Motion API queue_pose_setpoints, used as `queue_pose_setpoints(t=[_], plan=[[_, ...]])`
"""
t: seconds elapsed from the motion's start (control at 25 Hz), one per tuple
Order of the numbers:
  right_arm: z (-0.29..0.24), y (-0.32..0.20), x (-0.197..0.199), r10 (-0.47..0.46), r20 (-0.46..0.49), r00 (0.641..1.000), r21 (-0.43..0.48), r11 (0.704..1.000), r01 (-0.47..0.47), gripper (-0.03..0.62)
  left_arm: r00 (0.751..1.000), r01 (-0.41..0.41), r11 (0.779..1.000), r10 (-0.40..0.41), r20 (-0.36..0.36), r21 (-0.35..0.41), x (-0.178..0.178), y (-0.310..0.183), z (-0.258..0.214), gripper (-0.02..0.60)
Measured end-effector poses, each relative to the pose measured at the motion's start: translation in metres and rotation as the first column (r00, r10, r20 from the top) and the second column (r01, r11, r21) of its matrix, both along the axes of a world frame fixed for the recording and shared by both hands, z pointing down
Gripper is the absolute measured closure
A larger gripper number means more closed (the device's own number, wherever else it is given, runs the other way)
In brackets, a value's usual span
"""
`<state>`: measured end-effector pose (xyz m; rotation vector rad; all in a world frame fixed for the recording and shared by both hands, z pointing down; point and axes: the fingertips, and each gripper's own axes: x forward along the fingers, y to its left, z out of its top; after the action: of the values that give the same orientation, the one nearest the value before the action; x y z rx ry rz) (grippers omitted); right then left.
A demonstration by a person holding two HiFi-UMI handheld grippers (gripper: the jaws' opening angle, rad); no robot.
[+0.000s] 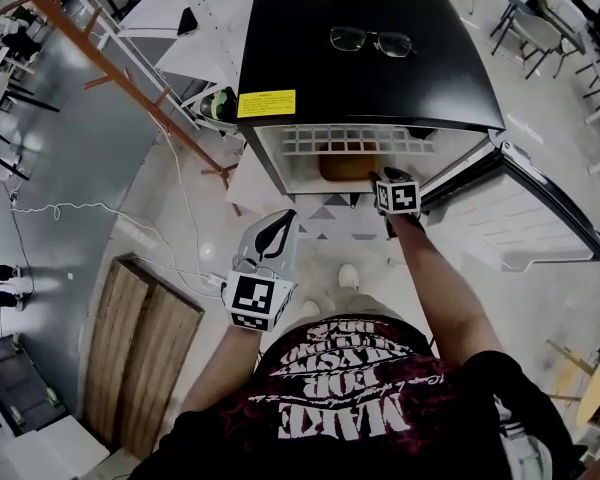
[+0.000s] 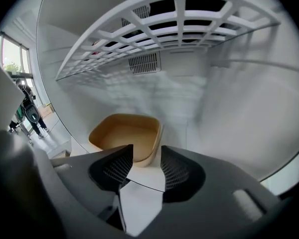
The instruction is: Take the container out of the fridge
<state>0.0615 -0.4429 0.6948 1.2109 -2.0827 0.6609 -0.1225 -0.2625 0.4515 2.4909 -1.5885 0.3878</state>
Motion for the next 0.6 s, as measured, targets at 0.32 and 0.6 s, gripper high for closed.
queue_pose_setpoints(t=[0.32,0.6], plan=[[0.011,-0.008,0.000,0.039,0.013,0.999,-0.042,0.998,-0.038,0.376,1.000,0.014,1.000,-0.014,0.006,-0.010,0.000,0.003,0.001,0.581],[0.010,-0.007,-0.002,0.044,0.012,0.999,-0.051,0.998,-0.043,0.389,1.000,0.028,1.000,-0.028,0.014,-0.005,-0.004,0.004,0.002,0.581]])
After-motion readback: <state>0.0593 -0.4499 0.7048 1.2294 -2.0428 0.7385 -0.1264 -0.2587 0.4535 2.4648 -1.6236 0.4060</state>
